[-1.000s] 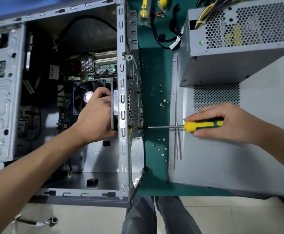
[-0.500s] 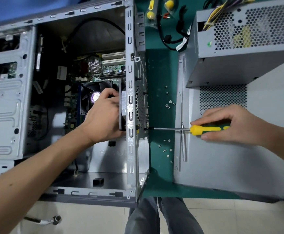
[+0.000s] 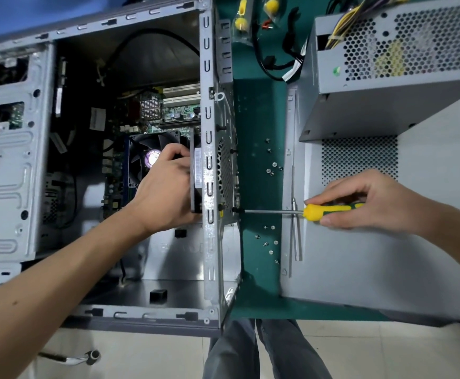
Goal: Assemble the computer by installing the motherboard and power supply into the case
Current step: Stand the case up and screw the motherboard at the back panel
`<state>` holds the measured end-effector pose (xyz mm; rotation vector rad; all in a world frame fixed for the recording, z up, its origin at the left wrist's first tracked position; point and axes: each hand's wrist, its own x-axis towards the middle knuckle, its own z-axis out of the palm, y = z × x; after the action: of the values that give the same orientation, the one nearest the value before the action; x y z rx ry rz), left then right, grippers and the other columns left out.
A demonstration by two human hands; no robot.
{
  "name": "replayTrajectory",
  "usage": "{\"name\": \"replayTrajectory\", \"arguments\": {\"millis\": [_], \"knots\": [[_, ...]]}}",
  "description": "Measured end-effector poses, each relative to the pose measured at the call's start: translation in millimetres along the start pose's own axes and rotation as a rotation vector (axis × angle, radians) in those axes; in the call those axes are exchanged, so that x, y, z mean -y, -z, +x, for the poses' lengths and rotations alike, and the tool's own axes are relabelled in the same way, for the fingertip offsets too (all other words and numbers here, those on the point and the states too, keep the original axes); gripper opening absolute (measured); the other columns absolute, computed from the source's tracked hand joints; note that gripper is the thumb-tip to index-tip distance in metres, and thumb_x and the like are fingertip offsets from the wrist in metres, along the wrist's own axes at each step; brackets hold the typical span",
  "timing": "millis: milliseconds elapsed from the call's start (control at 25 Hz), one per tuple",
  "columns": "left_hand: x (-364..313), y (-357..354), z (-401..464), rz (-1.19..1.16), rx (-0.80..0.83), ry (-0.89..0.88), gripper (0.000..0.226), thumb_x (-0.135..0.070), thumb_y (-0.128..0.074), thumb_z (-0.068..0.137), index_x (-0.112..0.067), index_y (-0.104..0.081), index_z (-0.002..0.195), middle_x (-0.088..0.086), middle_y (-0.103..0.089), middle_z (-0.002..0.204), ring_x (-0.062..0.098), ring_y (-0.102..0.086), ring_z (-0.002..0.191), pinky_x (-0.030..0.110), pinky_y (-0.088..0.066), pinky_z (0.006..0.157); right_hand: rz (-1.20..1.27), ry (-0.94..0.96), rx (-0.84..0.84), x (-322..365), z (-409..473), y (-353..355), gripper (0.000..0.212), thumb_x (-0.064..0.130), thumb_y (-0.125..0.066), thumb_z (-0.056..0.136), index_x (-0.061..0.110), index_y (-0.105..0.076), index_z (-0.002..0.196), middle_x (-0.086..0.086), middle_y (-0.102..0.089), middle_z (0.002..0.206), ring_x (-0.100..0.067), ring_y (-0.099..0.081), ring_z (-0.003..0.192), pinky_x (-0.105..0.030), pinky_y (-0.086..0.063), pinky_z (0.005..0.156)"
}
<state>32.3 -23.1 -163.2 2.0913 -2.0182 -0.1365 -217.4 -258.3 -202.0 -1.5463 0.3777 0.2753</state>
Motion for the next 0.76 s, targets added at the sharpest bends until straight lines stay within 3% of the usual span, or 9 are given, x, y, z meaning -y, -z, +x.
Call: {"name": "replayTrajectory", "arguments": {"millis": [160, 240, 320, 560, 760], "knots": [[-1.5, 2.3, 1.4, -0.029, -0.022, 0.011, 0.022, -0.036, -0.050, 0.075, -0.031, -0.033, 0.063, -0.001, -0.049, 0.052, 0.020, -0.041, 0.059, 0.022, -0.017, 0.075, 0.027, -0.011, -0.007, -1.0, -2.0, 2.7, 0.034, 0.040, -0.086, 0.068, 0.031, -0.079, 0.100, -0.007, -0.074, 0.095, -0.038, -0.068, 0.083, -0.046, -0.056, 0.070], [-1.0, 2.0, 1.4, -0.008, -0.012, 0.015, 0.023, -0.035, -0.050, 0.074, -0.027, -0.036, 0.058, -0.001, -0.050, 0.052, 0.023, -0.044, 0.055, 0.021, -0.016, 0.075, 0.057, -0.025, -0.026, -2.7, -1.8, 3.4, 0.035, 0.032, -0.084, 0.066, 0.027, -0.080, 0.100, -0.010, -0.073, 0.093, -0.042, -0.067, 0.077, -0.042, -0.054, 0.065], [-0.4, 1.7, 0.2, -0.003, 0.009, 0.026, 0.026, -0.035, -0.049, 0.073, -0.019, -0.045, 0.053, 0.001, -0.052, 0.052, 0.026, -0.049, 0.053, 0.023, -0.020, 0.075, 0.083, -0.043, -0.018, -2.5, -0.3, 3.1, 0.036, 0.029, -0.084, 0.065, 0.025, -0.080, 0.100, -0.013, -0.073, 0.091, -0.032, -0.065, 0.067, -0.037, -0.052, 0.061], [-0.5, 1.2, 0.2, -0.002, 0.040, 0.031, 0.030, -0.035, -0.049, 0.076, -0.015, -0.054, 0.054, 0.004, -0.056, 0.054, 0.030, -0.057, 0.056, 0.032, -0.028, 0.079, 0.098, -0.049, 0.007, -2.5, 0.3, 2.5, 0.037, 0.034, -0.086, 0.067, 0.023, -0.079, 0.102, -0.011, -0.073, 0.090, -0.016, -0.064, 0.065, -0.027, -0.050, 0.058], [-3.1, 3.3, 1.0, -0.032, 0.030, 0.039, 0.029, -0.038, -0.050, 0.075, -0.017, -0.054, 0.056, 0.003, -0.057, 0.056, 0.030, -0.057, 0.058, 0.031, -0.028, 0.079, 0.096, -0.048, 0.007, -4.5, 0.4, 3.5, 0.050, 0.052, -0.088, 0.061, 0.024, -0.079, 0.102, -0.014, -0.073, 0.091, -0.022, -0.063, 0.065, -0.035, -0.049, 0.059]]}}
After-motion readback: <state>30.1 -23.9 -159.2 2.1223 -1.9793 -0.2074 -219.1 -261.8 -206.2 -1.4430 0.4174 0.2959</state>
